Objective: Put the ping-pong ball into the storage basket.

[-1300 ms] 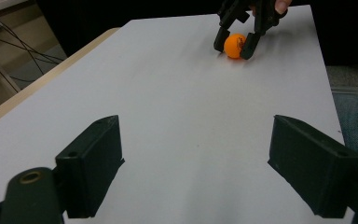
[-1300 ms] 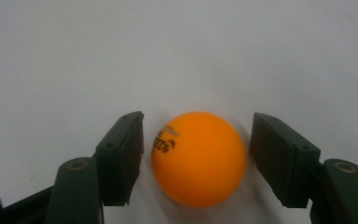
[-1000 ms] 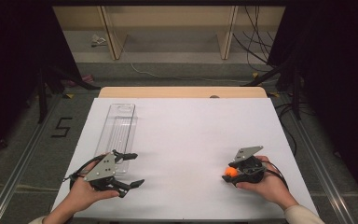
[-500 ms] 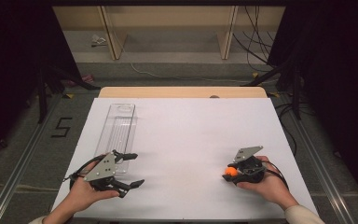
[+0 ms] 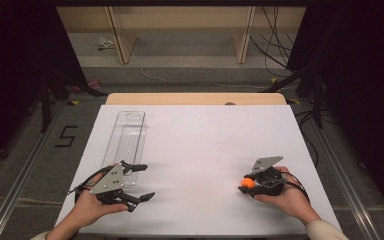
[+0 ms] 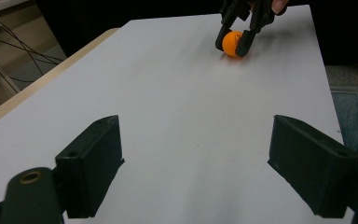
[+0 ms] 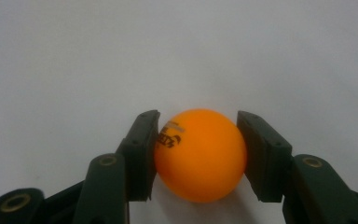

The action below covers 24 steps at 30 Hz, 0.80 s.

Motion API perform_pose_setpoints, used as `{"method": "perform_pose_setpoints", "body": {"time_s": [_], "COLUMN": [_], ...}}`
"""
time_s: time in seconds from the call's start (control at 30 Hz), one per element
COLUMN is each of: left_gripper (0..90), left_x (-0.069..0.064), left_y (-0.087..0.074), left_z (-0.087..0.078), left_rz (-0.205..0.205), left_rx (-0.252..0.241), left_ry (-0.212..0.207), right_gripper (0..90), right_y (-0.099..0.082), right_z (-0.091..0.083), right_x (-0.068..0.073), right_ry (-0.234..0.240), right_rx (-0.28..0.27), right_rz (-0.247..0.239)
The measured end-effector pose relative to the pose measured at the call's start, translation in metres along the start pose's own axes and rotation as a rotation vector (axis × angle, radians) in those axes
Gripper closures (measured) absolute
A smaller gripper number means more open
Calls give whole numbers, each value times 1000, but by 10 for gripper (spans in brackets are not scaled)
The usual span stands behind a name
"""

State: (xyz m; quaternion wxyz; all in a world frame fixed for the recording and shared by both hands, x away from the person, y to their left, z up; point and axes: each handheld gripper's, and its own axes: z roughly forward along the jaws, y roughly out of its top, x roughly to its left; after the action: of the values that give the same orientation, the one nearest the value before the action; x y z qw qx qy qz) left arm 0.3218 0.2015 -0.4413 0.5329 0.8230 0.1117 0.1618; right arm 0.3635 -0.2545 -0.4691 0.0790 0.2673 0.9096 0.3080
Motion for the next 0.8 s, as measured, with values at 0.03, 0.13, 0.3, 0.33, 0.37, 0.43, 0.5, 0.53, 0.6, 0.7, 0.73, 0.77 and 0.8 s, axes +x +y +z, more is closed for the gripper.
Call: {"method": "perform_pose_setpoints", "body": {"time_s": [0.03,0.13,0.3,0.33,0.37,0.43,0.5,0.53,0.6,0.7,0.73,0.77,0.8], "left_gripper": [169,169,169,169,169,169,169,169,169,169,169,169,169], "left_x": [0,0,0,0,0,0,0,0,0,0,0,0,0], "left_y": [0,0,0,0,0,0,0,0,0,0,0,0,0], "left_z": [0,0,0,0,0,0,0,0,0,0,0,0,0], "left_rz": [0,-1,0,0,0,0,-1,0,2,1,0,0,1], "left_rx": [0,0,0,0,0,0,0,0,1,1,0,0,2], "left_ry": [0,0,0,0,0,0,-1,-1,-2,-1,-1,-1,-3], "right_gripper": [512,512,512,512,513,513,513,513,513,513,513,513,513], "right_y": [0,1,2,3,3,3,4,4,4,5,5,6,6], "right_z": [0,-2,-4,-4,-4,-5,-6,-6,-7,-8,-9,-9,-10], "right_x": [0,0,0,0,0,0,0,0,-1,-1,-1,-1,-1], "right_ry": [-2,-6,-9,-10,-12,-17,-18,-21,-23,-27,-29,-31,-33], "right_rx": [-5,-16,-32,-35,-38,-44,-53,-57,-64,-75,-80,-84,-90], "right_rz": [-4,-5,-5,-6,-4,-2,-3,-3,-2,1,2,3,4]}}
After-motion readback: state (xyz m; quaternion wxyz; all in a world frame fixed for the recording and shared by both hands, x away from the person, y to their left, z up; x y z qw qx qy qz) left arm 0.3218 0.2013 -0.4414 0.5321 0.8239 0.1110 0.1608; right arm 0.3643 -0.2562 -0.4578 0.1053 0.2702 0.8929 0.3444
